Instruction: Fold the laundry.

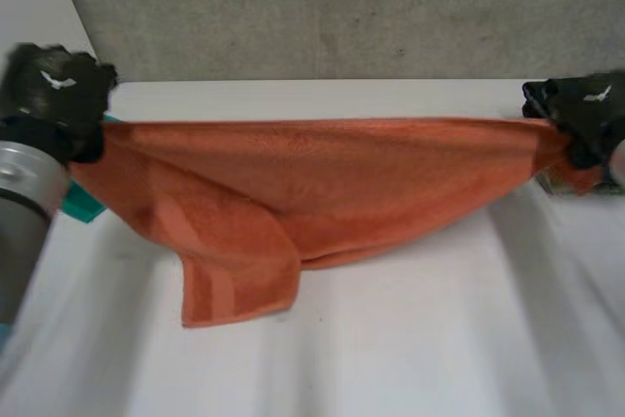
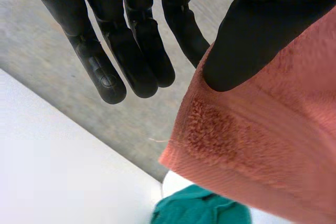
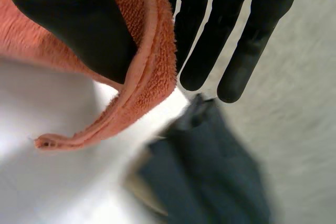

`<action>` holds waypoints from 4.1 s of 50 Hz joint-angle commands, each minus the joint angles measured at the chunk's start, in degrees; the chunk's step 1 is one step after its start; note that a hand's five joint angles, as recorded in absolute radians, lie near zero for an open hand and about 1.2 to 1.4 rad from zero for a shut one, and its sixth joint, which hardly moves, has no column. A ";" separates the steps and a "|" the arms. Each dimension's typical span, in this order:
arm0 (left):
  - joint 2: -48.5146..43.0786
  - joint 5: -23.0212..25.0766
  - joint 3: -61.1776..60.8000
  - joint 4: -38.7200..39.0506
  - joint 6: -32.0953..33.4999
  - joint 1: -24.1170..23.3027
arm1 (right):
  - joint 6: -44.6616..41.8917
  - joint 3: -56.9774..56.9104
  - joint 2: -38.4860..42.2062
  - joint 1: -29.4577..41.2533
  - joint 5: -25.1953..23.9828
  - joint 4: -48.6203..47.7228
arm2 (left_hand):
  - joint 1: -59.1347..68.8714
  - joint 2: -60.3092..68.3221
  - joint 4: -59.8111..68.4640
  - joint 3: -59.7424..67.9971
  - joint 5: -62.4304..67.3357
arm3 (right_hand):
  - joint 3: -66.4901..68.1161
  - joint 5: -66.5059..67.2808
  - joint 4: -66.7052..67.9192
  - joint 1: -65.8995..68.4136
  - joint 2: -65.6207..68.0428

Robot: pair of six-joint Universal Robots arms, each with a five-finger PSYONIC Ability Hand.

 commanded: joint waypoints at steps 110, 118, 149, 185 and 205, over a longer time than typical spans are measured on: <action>-41.75 -1.91 13.03 14.57 19.64 -3.76 | -20.13 -5.87 33.47 2.68 2.53 -25.42 | 13.81 11.21 11.21 11.41 14.08 | 11.58 14.08 11.23 15.16 12.46; -47.11 -4.99 20.07 18.26 19.73 -4.82 | -20.13 -11.15 39.46 3.38 3.58 -32.82 | 13.81 11.21 11.21 11.41 14.08 | -1.02 1.49 -1.37 2.56 -0.13; -25.94 -0.86 3.21 21.69 17.71 -10.27 | 2.19 0.62 13.27 -3.21 -2.48 -19.47 | -56.19 -58.79 -58.79 -58.59 -55.92 | -58.42 -55.92 -58.77 -54.84 -57.54; -22.51 -0.51 -1.37 21.87 12.88 -9.21 | 7.38 -4.21 19.51 -7.61 -2.48 -30.10 | -56.19 -58.79 -58.79 -58.59 -55.92 | -58.42 -55.92 -58.77 -54.84 -57.54; -21.10 -0.69 -4.80 21.34 11.30 -9.91 | 0.70 12.03 11.42 -17.80 -19.60 -7.93 | -56.19 -58.79 -58.79 -58.59 -55.92 | -45.22 -42.71 -45.57 -41.64 -44.33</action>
